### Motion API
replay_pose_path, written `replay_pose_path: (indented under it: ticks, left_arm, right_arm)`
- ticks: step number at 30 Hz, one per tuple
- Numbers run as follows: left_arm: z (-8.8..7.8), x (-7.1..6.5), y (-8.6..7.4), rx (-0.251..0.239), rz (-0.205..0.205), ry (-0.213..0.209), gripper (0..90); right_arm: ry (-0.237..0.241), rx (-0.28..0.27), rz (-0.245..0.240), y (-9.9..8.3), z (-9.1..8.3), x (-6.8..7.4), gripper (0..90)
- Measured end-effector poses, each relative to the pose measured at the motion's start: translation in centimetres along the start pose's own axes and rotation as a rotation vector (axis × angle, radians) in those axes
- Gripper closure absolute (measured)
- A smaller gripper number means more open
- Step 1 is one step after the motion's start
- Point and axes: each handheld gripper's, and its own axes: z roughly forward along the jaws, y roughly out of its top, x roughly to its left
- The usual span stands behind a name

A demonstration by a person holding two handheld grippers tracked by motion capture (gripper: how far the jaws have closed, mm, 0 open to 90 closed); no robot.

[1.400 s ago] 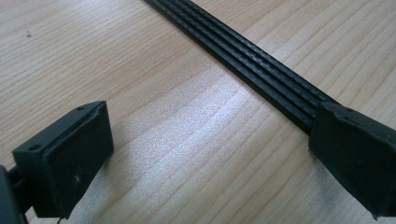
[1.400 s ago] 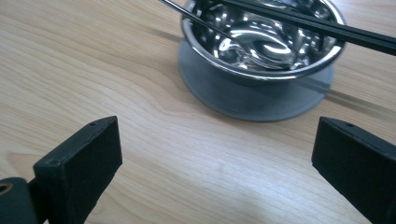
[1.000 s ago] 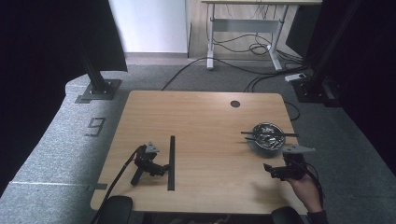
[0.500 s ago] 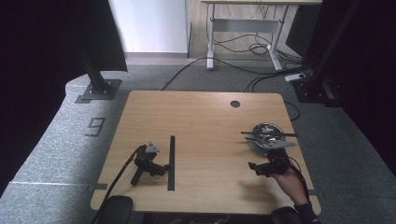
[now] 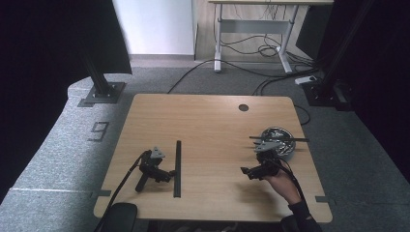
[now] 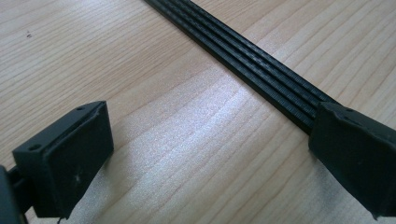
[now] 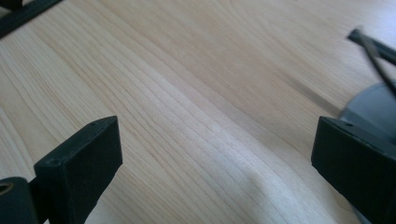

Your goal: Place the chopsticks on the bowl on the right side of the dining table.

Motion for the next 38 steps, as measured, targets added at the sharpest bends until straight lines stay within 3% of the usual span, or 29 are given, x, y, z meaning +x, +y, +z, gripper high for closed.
replay_pose_path:
  ticks: [9,15,24,29,38]
  left_arm:
    - [0.0,0.0,0.0,0.0,0.0,0.0,0.0]
    - [0.0,0.0,0.0,0.0,0.001,0.0,0.0]
    - [0.0,0.0,0.0,0.0,0.001,0.0,0.0]
    - [0.0,0.0,0.0,0.0,0.001,0.0,0.0]
    - [0.0,0.0,0.0,0.0,0.001,0.0,0.0]
  right_arm:
    - [0.043,0.027,0.016,-0.8,3.0,0.0,0.0]
    - [0.043,0.068,-0.009,-1.6,4.6,0.3,0.0]
    - [0.026,0.038,-0.056,-2.4,5.4,0.5,0.0]
    - [0.013,-0.021,-0.048,-2.9,5.5,0.5,0.0]
    - [0.013,-0.02,-0.046,-2.9,5.5,0.5,0.0]
